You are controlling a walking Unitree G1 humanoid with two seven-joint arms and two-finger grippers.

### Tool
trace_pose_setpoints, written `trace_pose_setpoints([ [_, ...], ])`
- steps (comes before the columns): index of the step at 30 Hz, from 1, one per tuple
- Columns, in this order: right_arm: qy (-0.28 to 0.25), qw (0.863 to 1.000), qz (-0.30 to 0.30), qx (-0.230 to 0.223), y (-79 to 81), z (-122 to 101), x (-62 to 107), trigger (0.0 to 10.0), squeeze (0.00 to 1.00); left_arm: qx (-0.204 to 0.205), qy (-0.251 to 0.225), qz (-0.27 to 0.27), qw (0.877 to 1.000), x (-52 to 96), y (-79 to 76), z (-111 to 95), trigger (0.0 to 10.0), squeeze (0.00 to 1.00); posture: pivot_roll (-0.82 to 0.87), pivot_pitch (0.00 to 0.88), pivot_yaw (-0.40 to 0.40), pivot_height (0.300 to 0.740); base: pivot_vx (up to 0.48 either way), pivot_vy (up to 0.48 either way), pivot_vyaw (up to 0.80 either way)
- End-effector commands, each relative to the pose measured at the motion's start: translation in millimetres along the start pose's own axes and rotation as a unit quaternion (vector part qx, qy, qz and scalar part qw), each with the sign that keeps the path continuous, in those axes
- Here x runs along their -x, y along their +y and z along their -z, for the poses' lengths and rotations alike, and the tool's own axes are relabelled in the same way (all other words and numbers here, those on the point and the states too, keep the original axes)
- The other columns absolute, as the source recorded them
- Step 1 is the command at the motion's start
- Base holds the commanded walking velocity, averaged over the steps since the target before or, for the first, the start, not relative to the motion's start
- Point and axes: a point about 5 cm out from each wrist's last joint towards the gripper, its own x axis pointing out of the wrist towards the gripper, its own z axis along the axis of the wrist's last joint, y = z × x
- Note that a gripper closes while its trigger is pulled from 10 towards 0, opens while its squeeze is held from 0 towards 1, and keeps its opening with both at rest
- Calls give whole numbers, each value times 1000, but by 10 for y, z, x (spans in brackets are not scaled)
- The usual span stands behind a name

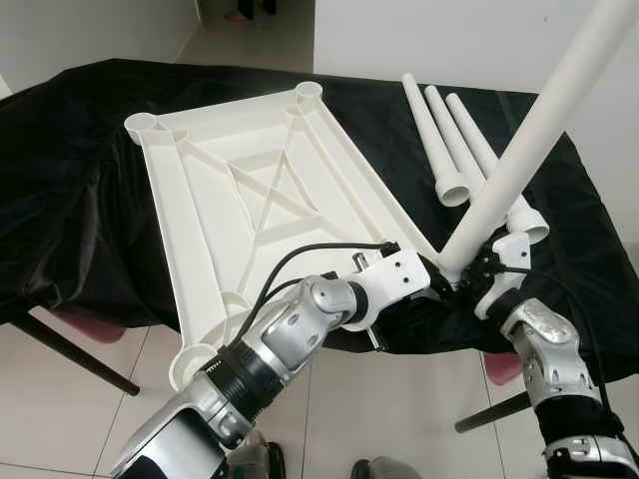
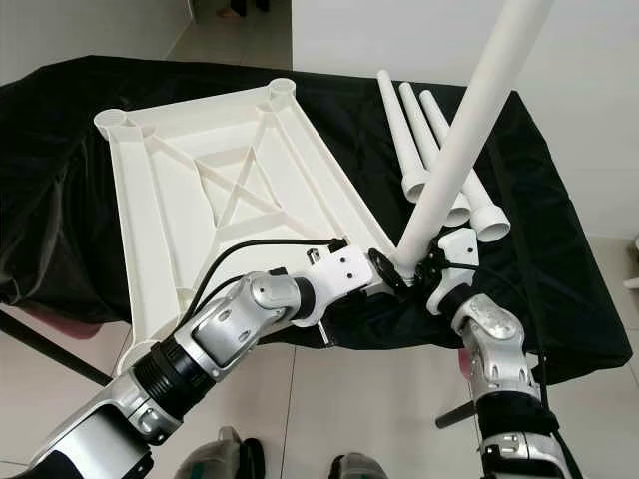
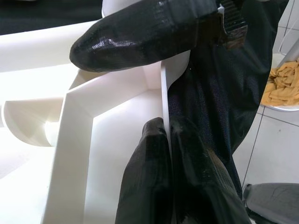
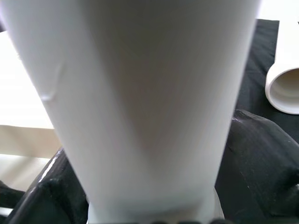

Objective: Building children table

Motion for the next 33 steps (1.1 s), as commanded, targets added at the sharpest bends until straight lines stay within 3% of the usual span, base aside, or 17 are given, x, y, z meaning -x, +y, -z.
trace_pose_setpoints([
  [1, 37, 999, 5, -13, -31, 170, 112, 10000, 0, -14, -1, 47, 999, -4, -99, -13, 10000, 0, -51, 57, 35, 740, 0, 0, 0],
  [3, 38, 999, 1, -13, -38, 189, 123, 10000, 0, -14, -1, 47, 999, -3, -100, -14, 10000, 0, -51, 59, 36, 740, 0, 0, 0],
  [4, 35, 999, -7, -18, -42, 217, 148, 5725, 0, -14, 0, 48, 999, -2, -106, -15, 10000, 0, -52, 62, 37, 740, 0, 0, 0],
  [5, 34, 999, -8, -19, -42, 221, 153, 5725, 0, -14, 0, 48, 999, -2, -107, -15, 10000, 0, -52, 62, 37, 740, 0, 0, 0],
  [6, 32, 999, -10, -21, -44, 226, 159, 0, 0, -14, 0, 48, 999, -2, -107, -14, 10000, 0, -51, 62, 37, 740, 0, 0, 0],
  [16, 14, 1000, 10, -17, -94, 217, 209, 0, 0, -13, 0, 46, 999, -1, -86, -18, 10000, 0, -52, 71, 36, 740, 0, 0, 0],
  [20, 13, 999, 44, -21, -119, 237, 212, 0, 0, -12, -1, 43, 999, 2, -68, -26, 10000, 0, -51, 75, 32, 740, 0, 0, 0],
  [21, 16, 998, 54, -23, -120, 248, 207, 4549, 0, -12, -1, 42, 999, 3, -64, -27, 10000, 0, -51, 75, 32, 740, 0, 0, 0],
  [22, 18, 998, 62, -21, -119, 254, 201, 7608, 0, -12, -1, 42, 999, 3, -62, -27, 10000, 0, -51, 75, 32, 740, 0, 0, 0],
  [23, 19, 997, 66, -19, -119, 259, 198, 7608, 0, -12, -1, 42, 999, 3, -62, -27, 10000, 0, -51, 75, 32, 740, 0, 0, 0],
  [24, 17, 997, 73, -22, -109, 266, 190, 10000, 0, -12, -1, 42, 999, 2, -62, -28, 10000, 0, -52, 80, 30, 740, 0, 0, 0],
  [33, 39, 986, 160, -6, -130, 274, 121, 10000, 0, -11, -1, 42, 999, 3, -60, -29, 10000, 0, -57, 86, 32, 740, 0, 0, 0],
])
